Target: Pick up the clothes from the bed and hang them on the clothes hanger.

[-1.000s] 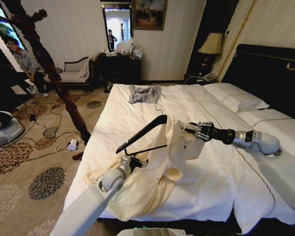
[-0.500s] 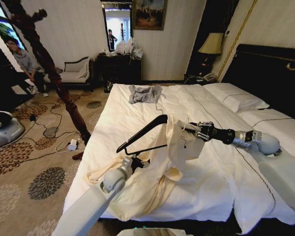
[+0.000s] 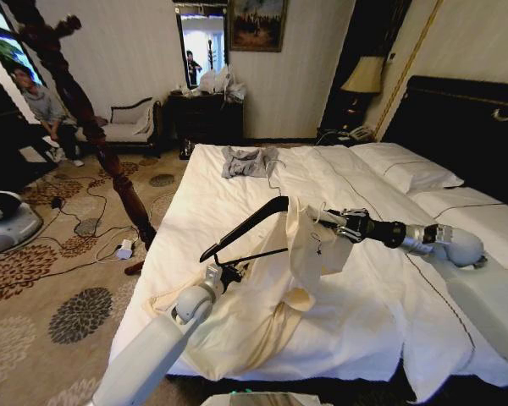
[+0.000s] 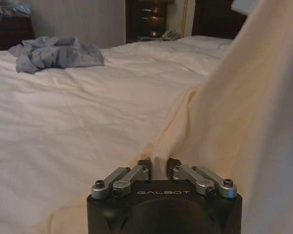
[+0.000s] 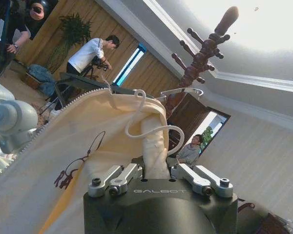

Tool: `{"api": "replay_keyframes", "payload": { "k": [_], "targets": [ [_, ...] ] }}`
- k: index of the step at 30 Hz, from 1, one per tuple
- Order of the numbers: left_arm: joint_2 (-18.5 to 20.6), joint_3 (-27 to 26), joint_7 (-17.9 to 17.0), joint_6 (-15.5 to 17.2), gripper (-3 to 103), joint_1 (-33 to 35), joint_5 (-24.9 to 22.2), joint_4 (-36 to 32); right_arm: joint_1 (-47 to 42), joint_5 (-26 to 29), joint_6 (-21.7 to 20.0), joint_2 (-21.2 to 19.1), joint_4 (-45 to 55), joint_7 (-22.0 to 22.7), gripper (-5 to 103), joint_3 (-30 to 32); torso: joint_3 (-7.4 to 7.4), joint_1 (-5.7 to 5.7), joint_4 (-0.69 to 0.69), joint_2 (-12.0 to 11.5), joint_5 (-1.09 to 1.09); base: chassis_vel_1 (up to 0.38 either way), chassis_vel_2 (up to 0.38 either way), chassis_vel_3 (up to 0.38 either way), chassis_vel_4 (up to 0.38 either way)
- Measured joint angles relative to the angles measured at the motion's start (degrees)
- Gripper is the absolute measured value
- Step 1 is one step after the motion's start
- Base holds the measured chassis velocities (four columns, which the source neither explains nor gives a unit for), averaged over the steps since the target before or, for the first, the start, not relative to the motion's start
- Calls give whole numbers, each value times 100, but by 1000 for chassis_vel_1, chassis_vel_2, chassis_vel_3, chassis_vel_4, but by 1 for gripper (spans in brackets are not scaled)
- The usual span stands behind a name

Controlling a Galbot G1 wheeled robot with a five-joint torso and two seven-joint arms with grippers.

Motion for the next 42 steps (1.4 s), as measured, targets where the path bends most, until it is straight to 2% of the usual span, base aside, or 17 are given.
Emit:
{"api": "replay_keyframes", "payload": {
  "k": [3, 5, 6, 12, 15, 17, 18, 19, 22, 23, 25, 26, 27, 29, 34, 37, 42],
  "targets": [
    [18, -76, 7, -20, 12, 11, -49, -39, 0, -4, 0, 17, -8, 4, 20, -6, 0, 0, 0, 0, 0, 0, 0, 0, 0],
    [57, -171, 10, -51, 3, 14, -122, -57, -1, -5, 4, 21, -9, 6, 20, -9, 0, 0, 0, 1, 0, 0, 0, 0, 0],
    [70, -189, 14, -68, 1, 14, -130, -57, -2, -5, 4, 20, -7, 7, 20, -9, 0, 0, 0, 0, 0, 0, 0, 0, 0],
    [81, -415, 22, -156, 0, 16, -175, -100, -41, -69, 15, 20, 3, 62, 20, -6, 0, 0, 0, 0, -1, 0, 0, 0, 0],
    [84, -635, -14, -159, 0, -22, -360, -215, -115, -208, 11, 22, -7, 194, 20, -5, 0, 0, 1, 0, -1, 0, 0, 0, 0],
    [147, -858, -122, -158, 0, -102, -659, -360, -179, -361, -31, 62, -22, 343, 20, -8, 0, 0, -2, 0, 0, 0, 0, 0, 0],
    [249, -1036, -218, -124, 0, -180, -999, -518, -219, -540, -128, 117, -6, 586, 20, -46, 0, 0, -1, 0, -1, 0, 0, 0, 0],
    [249, -1036, -218, -124, 0, -180, -999, -518, -219, -540, -128, 117, -6, 586, 20, -46, 0, 0, -1, 0, -1, 0, 0, 0, 0],
    [473, -1380, -348, -33, 0, -355, -1493, -784, -248, -856, -303, 246, 42, 1213, 20, -218, 0, 0, 1, 1, -1, 0, 0, 0, 0],
    [473, -1380, -348, -33, 0, -355, -1493, -784, -248, -856, -303, 246, 42, 1213, 20, -218, 0, 0, 1, 1, -1, 0, 0, 0, 0],
    [607, -1614, -415, 37, 0, -479, -1774, -952, -242, -1069, -426, 356, 45, 1584, 20, -330, 0, 0, 1, 1, 0, 0, 0, 0, 0],
    [607, -1614, -415, 37, 0, -479, -1774, -952, -242, -1069, -426, 356, 45, 1584, 20, -330, 0, 0, 1, 1, 0, 0, 0, 0, 0],
    [743, -1791, -485, 97, 0, -552, -1996, -1092, -224, -1181, -510, 427, 27, 1788, 20, -382, 0, 0, 0, 0, 0, 0, 0, 0, 0],
    [912, -1898, -583, 170, 0, -506, -2192, -1218, -212, -1206, -557, 474, -1, 1914, 20, -406, 0, 0, 0, 1, 2, 0, 0, 0, 0],
    [934, -1864, -607, 169, 0, -85, -1882, -1232, -260, -1157, -553, 463, -2, 1928, 20, -338, 0, 0, 1, 2, -1, 0, 0, 0, 0],
    [665, -1845, -538, 83, 0, 396, -1513, -1354, -378, -1132, -515, 463, 37, 1925, 20, -258, -1, 0, -1, 2, -1, 0, 0, 0, 0],
    [465, -1727, -512, 77, 0, 804, -1082, -1309, -503, -1126, -484, 490, 100, 1916, 20, -237, -1, -1, -2, 2, 1, 0, 0, 0, 0]
  ]
}}
